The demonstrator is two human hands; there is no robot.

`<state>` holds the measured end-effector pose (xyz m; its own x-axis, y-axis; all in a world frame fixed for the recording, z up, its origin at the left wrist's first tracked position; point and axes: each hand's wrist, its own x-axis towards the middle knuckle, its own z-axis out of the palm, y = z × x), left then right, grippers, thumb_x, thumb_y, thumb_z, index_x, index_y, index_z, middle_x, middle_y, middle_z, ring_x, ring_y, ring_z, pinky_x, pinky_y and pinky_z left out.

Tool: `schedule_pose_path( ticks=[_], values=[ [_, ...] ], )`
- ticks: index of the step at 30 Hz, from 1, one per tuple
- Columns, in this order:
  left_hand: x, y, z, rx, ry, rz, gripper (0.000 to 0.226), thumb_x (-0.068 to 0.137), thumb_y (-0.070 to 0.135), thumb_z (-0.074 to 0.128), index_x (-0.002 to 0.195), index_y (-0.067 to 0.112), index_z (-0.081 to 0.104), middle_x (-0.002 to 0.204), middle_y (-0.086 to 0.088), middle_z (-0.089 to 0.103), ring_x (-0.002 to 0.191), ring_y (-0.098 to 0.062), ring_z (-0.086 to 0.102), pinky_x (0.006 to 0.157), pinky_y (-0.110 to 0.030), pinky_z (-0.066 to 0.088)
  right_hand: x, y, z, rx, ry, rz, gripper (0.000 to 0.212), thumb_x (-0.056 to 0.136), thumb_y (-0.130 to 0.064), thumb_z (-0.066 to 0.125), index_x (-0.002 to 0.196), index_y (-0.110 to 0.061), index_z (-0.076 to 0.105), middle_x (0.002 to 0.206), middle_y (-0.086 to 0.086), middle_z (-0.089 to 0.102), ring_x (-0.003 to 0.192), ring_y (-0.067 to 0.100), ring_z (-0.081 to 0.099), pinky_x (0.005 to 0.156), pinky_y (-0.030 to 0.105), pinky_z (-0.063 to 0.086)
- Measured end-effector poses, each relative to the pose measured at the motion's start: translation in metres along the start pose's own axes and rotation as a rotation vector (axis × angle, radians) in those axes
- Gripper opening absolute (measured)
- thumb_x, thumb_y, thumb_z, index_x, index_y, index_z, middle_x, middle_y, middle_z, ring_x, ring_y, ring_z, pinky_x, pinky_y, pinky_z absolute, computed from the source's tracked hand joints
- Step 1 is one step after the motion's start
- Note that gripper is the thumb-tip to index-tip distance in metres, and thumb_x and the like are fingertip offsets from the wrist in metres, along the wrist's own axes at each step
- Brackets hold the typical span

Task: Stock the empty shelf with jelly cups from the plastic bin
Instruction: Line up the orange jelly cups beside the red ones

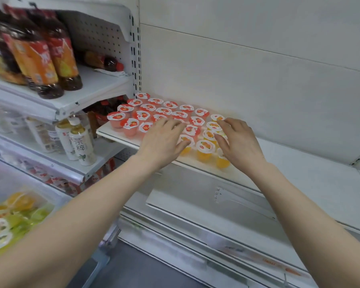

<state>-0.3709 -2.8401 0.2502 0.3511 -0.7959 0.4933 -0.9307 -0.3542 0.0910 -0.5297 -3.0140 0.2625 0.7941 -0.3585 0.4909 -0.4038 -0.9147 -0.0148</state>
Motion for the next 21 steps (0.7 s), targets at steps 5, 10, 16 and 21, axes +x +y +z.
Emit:
schedule_pose_path(
  ticks=[5,10,16,21],
  values=[
    [-0.04,-0.068,-0.023,0.045,0.013,-0.053,0.052,0.092,0.044,0.056,0.133,0.013,0.055,0.128,-0.009,0.059,0.118,-0.03,0.051,0.099,-0.044,0.042,0.011,-0.065,0.015,0.015,0.009,-0.094,0.048,0.096,-0.038,0.043,0.132,-0.008,0.055,0.126,0.015,0.059,0.117,0.036,0.053,0.098,0.047,0.043],
    [-0.095,-0.137,-0.043,0.117,0.004,-0.131,0.053,0.093,0.045,0.053,0.135,0.013,0.051,0.128,-0.008,0.058,0.119,-0.03,0.05,0.101,-0.044,0.041,0.019,-0.142,0.039,0.035,-0.024,-0.167,0.05,0.098,-0.039,0.04,0.134,-0.007,0.053,0.129,0.016,0.057,0.119,0.037,0.051,0.101,0.048,0.042],
    [-0.173,-0.215,-0.062,0.143,-0.005,-0.225,0.05,0.089,0.043,0.056,0.128,0.011,0.058,0.12,-0.011,0.062,0.111,-0.035,0.055,0.093,-0.045,0.046,0.021,-0.24,0.072,0.115,-0.058,-0.258,0.05,0.096,-0.038,0.039,0.131,-0.005,0.053,0.126,0.016,0.057,0.114,0.037,0.052,0.093,0.048,0.046],
    [-0.248,-0.273,-0.07,0.13,-0.031,-0.375,0.049,0.088,0.042,0.054,0.127,0.014,0.059,0.118,-0.008,0.062,0.11,-0.033,0.055,0.093,-0.045,0.046,0.012,-0.315,0.113,0.185,-0.09,-0.328,0.049,0.097,-0.038,0.041,0.132,-0.006,0.054,0.128,0.015,0.057,0.116,0.035,0.05,0.098,0.045,0.041]
  ],
)
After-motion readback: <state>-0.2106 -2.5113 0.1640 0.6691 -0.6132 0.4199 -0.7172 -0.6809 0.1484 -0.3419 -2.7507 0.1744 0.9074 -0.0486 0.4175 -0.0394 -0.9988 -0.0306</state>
